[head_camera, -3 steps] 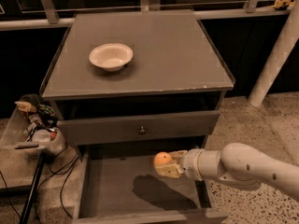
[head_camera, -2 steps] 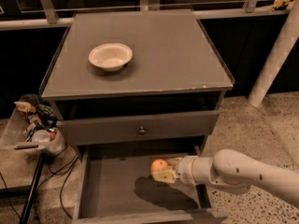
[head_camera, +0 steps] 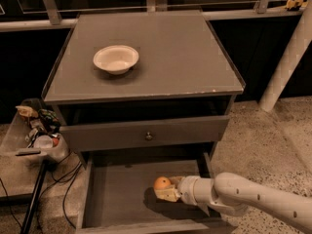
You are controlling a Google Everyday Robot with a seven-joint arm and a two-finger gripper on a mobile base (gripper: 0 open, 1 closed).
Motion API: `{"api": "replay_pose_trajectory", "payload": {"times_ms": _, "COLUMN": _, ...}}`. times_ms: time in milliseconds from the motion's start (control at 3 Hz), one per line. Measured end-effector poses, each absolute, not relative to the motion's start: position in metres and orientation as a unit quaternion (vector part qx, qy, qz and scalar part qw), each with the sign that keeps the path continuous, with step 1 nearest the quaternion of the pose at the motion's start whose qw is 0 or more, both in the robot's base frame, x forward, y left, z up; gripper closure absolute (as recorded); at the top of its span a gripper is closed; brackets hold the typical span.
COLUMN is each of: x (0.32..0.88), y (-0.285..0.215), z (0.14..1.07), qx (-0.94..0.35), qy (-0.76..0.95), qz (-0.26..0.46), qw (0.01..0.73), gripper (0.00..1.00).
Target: Place orange into middle drawer
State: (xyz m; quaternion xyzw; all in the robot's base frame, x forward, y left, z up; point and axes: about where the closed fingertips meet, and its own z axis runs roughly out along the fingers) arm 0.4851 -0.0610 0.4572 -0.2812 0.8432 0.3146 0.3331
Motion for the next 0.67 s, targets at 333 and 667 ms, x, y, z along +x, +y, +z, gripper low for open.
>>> {"api": "replay_pose_trajectory", "payload": {"times_ms": 333, "x": 0.495, "y": -0.049, "z": 0.438, "qx": -0.295, "qy": 0.827, "qz": 0.315, "qw": 0.361, "gripper": 1.00}}
{"api": "replay_pose_trajectory", "payload": {"times_ms": 667, "x": 0.502, "y": -0.040, "z": 0.420, "qx": -0.322, "qy": 0.816, "qz": 0.298, "qw": 0.376, "gripper": 1.00}}
